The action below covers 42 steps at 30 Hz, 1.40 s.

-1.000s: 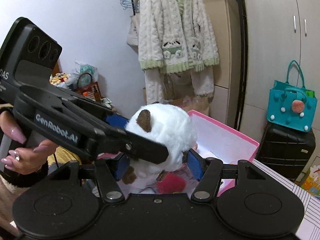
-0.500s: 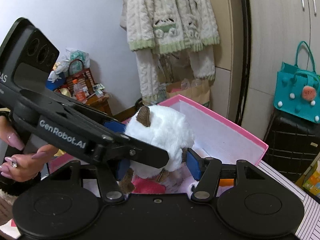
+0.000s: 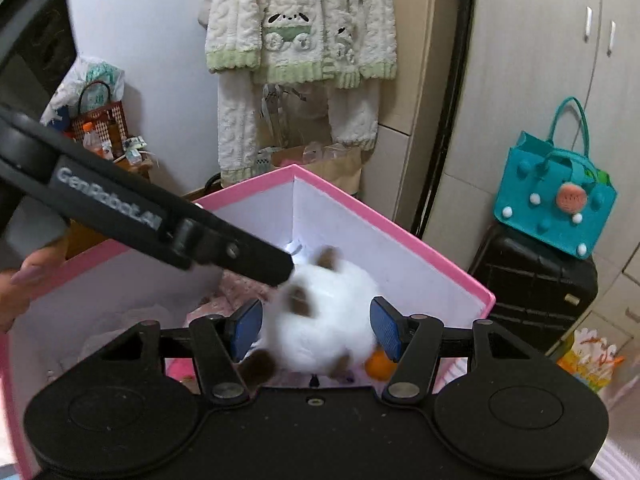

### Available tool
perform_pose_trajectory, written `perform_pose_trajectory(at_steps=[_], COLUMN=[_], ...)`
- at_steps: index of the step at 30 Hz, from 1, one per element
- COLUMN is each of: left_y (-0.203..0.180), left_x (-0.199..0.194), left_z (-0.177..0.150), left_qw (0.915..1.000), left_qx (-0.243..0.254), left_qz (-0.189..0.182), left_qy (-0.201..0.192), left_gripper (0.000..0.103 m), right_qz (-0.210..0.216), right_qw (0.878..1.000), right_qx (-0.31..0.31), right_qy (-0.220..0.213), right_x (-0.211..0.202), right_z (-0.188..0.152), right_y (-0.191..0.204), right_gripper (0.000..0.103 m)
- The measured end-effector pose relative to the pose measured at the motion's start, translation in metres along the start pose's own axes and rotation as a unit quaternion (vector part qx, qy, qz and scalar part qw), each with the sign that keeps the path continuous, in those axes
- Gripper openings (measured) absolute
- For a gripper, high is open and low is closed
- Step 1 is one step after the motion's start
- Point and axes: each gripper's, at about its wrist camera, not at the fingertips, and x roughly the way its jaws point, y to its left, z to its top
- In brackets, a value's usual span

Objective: Organize soft objects

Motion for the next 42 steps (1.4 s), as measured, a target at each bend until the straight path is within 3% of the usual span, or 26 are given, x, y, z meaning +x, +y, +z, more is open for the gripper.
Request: perform_pose_trajectory(at_steps=[10,21,25,29,35,42], left_y=[-0.027,-0.068,-0.083,-0.099,-0.117,-0.129], left_x=[-0.054,-0.093,-0.11,-0.125,-0.141,-0.159], left_z=[-0.031,-0.056,-0.065,-0.076,-0.096,-0.113], left_qw=[0.9951,0.9879,0.9855,0.9807,0.9755,0.9749], left_qx=[0.071,0.133,0.152,0.172,0.198,0.2], left_qz=[0.039,0.047,0.04,0.048,0.04,0.03], left_qy=[-0.056,-0.063,-0.064,-0.079,-0.088,-0.093], left_gripper=[0.069,0.08,0.084,0.089,0.089,0.101], right_qz=[0.015,-0.018,-0.029,-0.051,-0.074,-0.15], right_qw=[0.996,0.994,0.993,0.992,0.985,0.977], right_qx=[0.072,0.086,0.089,0.093,0.15,0.15], right_qy=[-0.055,-0.071,-0.077,-0.073,-0.05,-0.014], right_x=[-0.068,-0.127,-0.149,-0.163,-0.184,-0.209], right_z=[-0.034,-0.057,-0.062,-0.074,-0.096,-0.115], right_y=[-0.002,0.012,0.015,0.021,0.017,0.035], right_gripper=[0.066,0.071,0.077,0.088,0.088,0.098])
